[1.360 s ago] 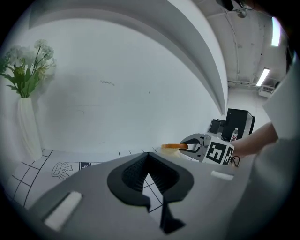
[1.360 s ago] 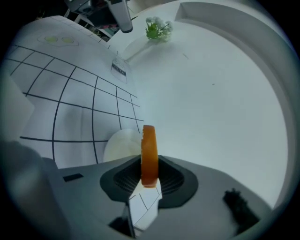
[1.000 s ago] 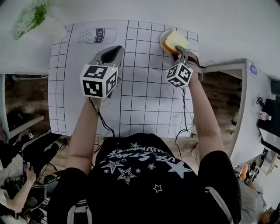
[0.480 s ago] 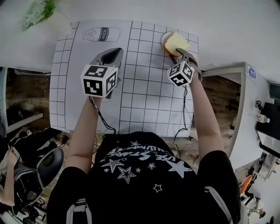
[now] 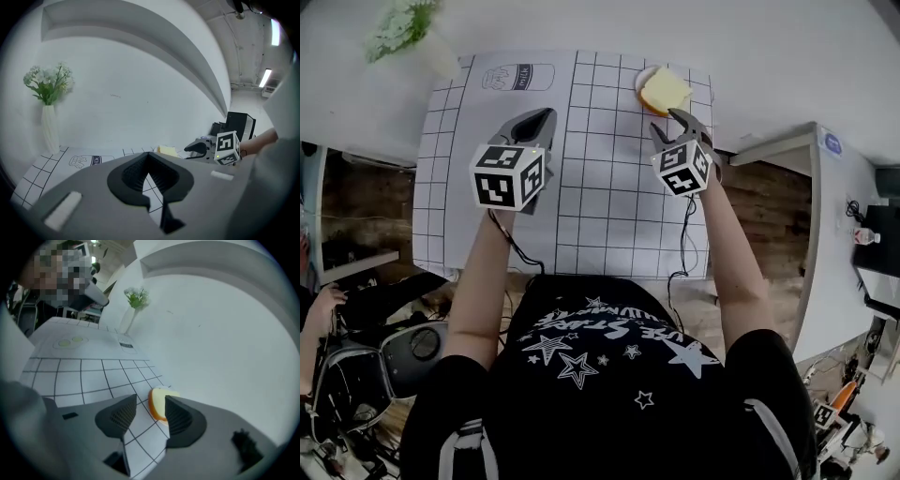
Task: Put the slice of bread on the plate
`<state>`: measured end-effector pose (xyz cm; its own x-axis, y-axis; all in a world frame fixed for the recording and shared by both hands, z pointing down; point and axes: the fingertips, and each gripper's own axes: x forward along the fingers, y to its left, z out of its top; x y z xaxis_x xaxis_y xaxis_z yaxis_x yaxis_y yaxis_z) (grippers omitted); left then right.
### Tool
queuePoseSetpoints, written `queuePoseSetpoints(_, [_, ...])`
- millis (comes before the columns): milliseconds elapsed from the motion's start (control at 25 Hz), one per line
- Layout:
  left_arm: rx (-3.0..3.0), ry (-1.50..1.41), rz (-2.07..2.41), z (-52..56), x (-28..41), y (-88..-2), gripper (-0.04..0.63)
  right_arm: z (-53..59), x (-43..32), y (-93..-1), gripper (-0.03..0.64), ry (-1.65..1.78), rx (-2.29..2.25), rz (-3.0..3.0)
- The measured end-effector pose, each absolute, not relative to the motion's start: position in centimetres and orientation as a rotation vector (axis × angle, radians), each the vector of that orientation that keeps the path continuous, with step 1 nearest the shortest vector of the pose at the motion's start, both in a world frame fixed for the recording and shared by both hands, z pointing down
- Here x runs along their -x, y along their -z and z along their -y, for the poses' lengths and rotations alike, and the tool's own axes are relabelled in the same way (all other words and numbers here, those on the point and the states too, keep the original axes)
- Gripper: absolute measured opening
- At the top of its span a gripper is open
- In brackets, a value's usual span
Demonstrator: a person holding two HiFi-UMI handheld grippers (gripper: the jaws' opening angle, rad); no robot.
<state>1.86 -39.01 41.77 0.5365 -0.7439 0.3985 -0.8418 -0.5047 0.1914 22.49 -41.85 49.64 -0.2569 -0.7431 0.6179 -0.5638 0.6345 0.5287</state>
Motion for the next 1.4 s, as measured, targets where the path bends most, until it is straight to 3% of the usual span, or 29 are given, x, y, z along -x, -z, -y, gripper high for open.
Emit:
queuePoseSetpoints(440, [-2.498, -0.377, 1.342, 29.2, -3.6, -37.5, 0.008, 31.8, -20.1, -40.0, 0.181, 0.032, -1.251, 2.337])
queuePoseSetpoints(480, [-2.500, -0.379, 1.346, 28.3, -3.8, -37.2, 0.008, 30.9, -20.0, -39.4, 0.170, 0.011, -1.263, 2.365])
queuePoseSetpoints(560, [-2.508, -0.382, 1.346, 26.6, -4.0, -36.8, 0.008, 29.1, -19.9, -38.4, 0.083, -0.019, -1.300, 2.407])
queuePoseSetpoints(720, [-2.543, -0.396, 1.327, 23.9, -4.7, -36.0, 0.008, 26.3, -19.7, -37.6, 0.041, -0.074, -1.346, 2.462])
queuePoseSetpoints(1120, [-2.565, -0.425, 1.236, 20.4, -4.8, -37.4, 0.008, 22.0, -20.7, -37.8, 0.014, -0.135, -1.463, 2.459])
queuePoseSetpoints(1400, [-2.587, -0.399, 1.182, 18.5, -0.4, -37.3, 0.008, 19.2, -17.5, -38.2, 0.012, -0.227, -1.554, 2.424])
